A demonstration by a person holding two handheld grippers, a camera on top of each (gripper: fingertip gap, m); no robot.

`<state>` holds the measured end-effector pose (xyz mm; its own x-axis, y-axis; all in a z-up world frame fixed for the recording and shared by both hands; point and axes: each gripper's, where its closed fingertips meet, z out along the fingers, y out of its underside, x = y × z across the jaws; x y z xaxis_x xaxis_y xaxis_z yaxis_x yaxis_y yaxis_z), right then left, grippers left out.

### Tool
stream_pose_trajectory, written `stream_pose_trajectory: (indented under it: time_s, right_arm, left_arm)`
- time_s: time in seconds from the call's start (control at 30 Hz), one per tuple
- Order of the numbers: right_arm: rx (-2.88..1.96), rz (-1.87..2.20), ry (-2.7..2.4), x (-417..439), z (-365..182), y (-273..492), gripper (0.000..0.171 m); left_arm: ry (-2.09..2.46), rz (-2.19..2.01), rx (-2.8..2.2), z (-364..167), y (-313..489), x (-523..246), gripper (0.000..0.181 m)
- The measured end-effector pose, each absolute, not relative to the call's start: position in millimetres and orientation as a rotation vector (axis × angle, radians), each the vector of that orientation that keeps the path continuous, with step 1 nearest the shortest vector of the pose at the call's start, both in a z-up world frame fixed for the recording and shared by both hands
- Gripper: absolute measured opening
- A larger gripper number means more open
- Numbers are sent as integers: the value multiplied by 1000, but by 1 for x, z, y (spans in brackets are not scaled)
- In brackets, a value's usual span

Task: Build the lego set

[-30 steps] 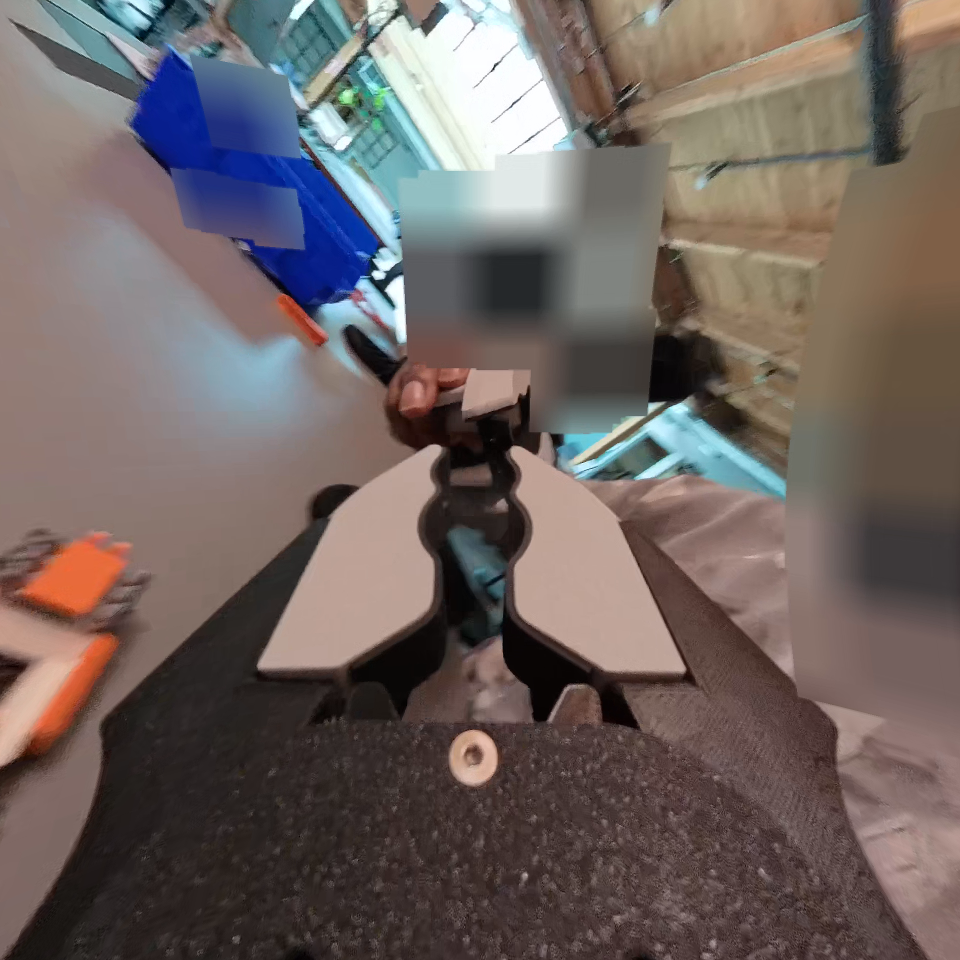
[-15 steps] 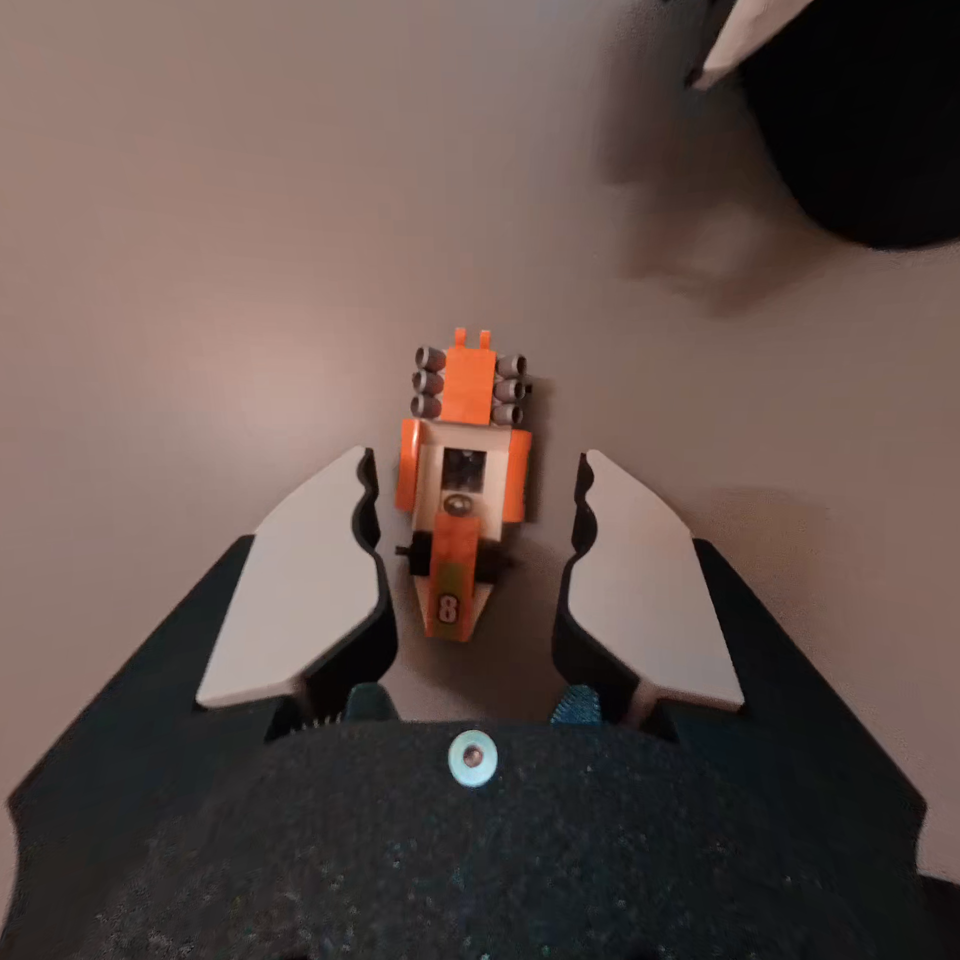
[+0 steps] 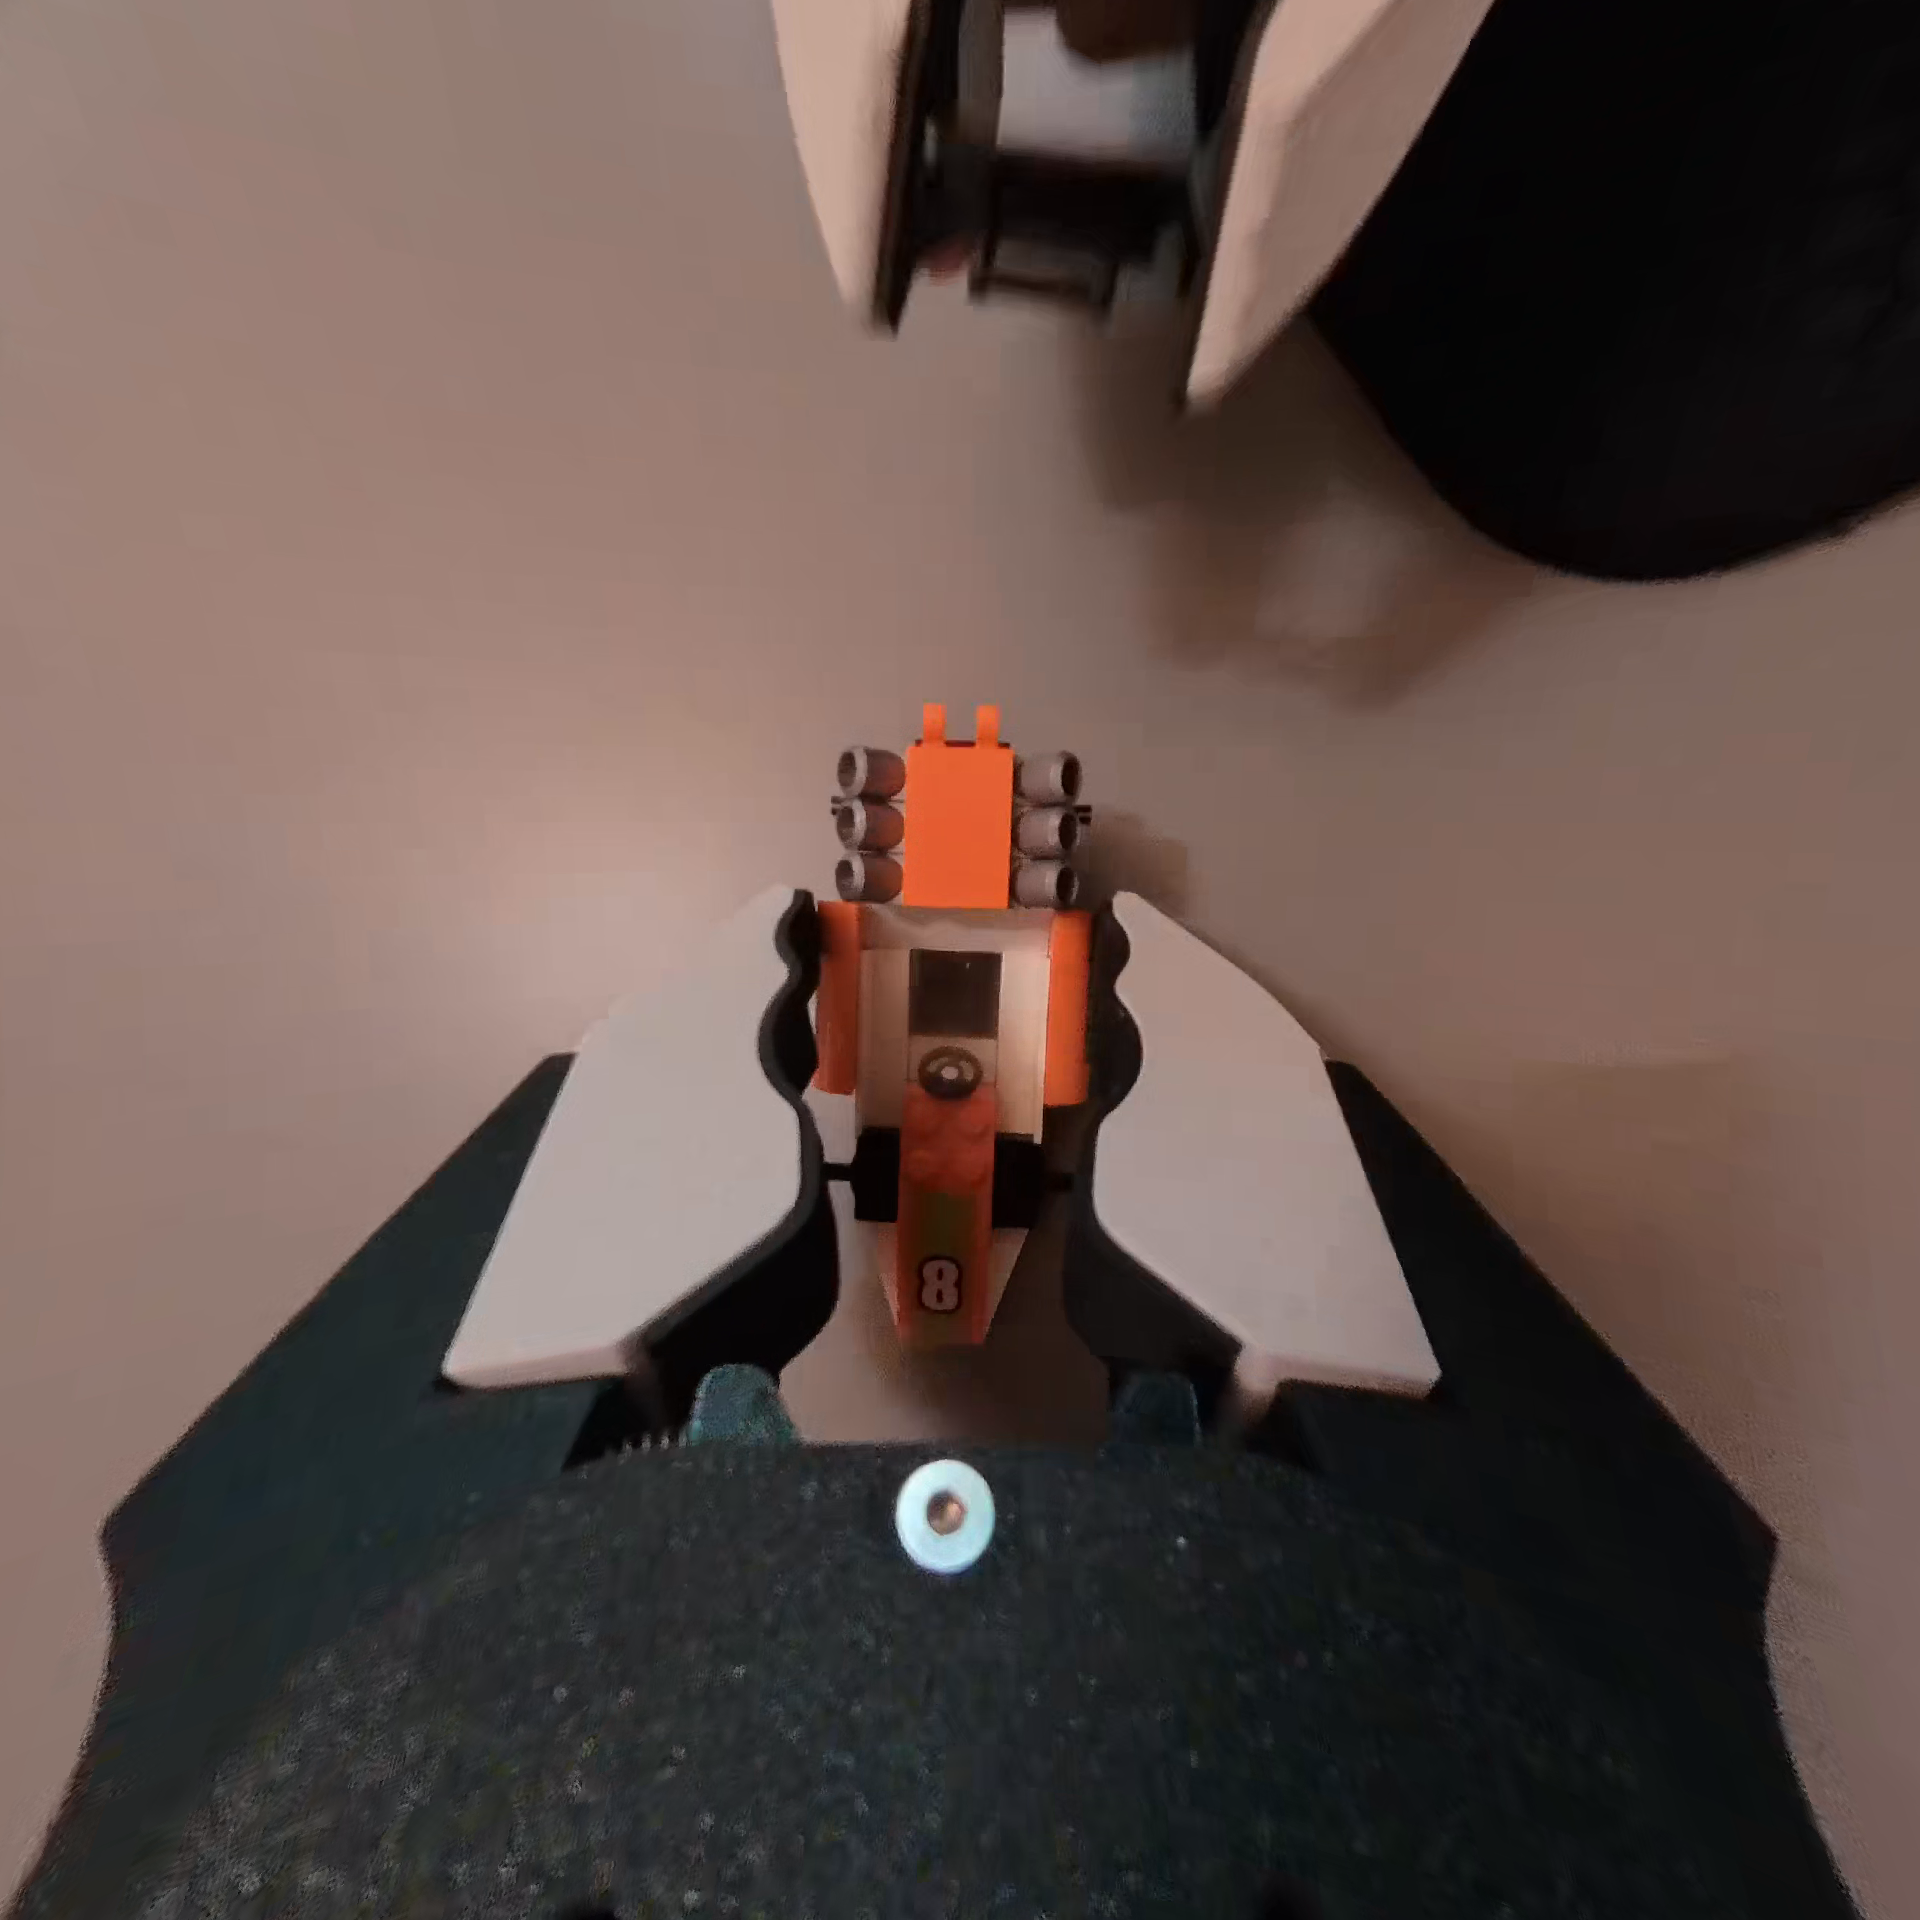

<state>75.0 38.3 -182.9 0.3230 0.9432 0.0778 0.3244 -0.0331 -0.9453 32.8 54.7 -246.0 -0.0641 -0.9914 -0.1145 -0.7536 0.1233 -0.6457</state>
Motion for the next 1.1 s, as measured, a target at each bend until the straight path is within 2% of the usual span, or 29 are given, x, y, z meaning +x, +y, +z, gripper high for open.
stream_pose_trajectory:
  time_s: [0.23, 1.1]
  right_arm:
    - [-1548, 764, -1296, 56, -187, 26, 32]
    - [-1679, 712, -1460, 43, -214, 9, 32]
  left_arm:
    - [1827, -587, -1568, -221, 34, 37, 50]
    - [1960, -581, -1659, -239, 13, 33, 50]
